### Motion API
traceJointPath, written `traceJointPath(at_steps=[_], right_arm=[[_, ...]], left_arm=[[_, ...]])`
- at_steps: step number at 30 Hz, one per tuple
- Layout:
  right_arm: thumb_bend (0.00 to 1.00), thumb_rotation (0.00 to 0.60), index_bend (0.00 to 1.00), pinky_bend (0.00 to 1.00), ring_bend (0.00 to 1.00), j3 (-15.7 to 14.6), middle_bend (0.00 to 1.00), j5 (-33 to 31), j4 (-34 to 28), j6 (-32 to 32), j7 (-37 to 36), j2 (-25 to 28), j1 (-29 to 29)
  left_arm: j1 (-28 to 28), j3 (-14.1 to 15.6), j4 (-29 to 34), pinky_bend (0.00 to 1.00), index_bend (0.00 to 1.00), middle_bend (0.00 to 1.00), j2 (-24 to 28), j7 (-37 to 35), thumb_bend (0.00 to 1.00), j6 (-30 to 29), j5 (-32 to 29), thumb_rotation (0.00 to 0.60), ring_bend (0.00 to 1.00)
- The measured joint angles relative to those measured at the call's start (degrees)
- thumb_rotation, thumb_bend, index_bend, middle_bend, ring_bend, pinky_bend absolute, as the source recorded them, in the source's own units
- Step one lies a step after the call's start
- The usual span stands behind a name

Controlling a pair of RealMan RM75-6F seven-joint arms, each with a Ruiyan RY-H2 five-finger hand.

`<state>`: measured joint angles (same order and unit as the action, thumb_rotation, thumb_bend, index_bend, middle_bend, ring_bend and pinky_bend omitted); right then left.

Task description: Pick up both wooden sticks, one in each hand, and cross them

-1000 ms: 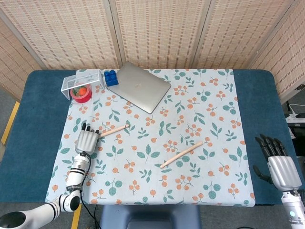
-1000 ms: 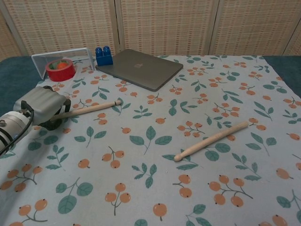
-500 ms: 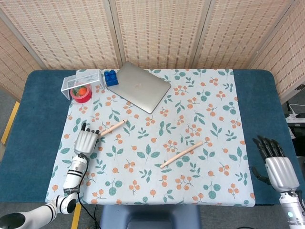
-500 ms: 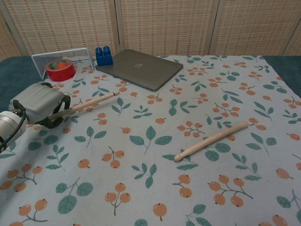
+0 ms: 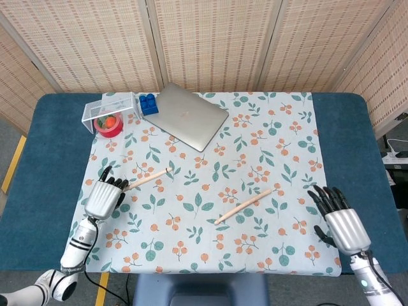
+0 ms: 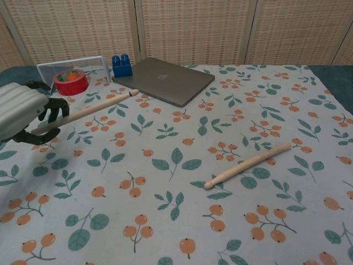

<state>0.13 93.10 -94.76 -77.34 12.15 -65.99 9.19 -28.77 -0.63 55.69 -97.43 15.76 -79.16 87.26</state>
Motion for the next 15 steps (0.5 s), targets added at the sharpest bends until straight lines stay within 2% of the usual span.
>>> traceJointPath(at_steps=[5,8,15], right_arm=[[0.27,0.600,0.18,0.00,0.00,1.19,0.19,2.83,3.02,4.83,4.17,-3.40,5.51],[0.27,0.600,0.25,0.00,0.00,1.82,0.22,3.30,4.72,8.49,6.49,-5.70,8.60],[0.27,0.600,0.30,0.00,0.00,2.86,0.26,1.98,9.67,16.01,10.84,-12.16,14.12]], left_arm=[[2.23,1.19,1.72,0.20,0.80,0.91,2.03,-1.60,0.63,-2.56,1.82,0.600,0.54],[2.84,1.27,1.55,0.20,0.79,0.91,2.39,-2.48,0.63,-2.60,1.97,0.600,0.54],[3.53,1.22,0.48,0.20,0.80,0.91,2.81,-3.51,0.63,-2.33,2.38,0.600,0.54]])
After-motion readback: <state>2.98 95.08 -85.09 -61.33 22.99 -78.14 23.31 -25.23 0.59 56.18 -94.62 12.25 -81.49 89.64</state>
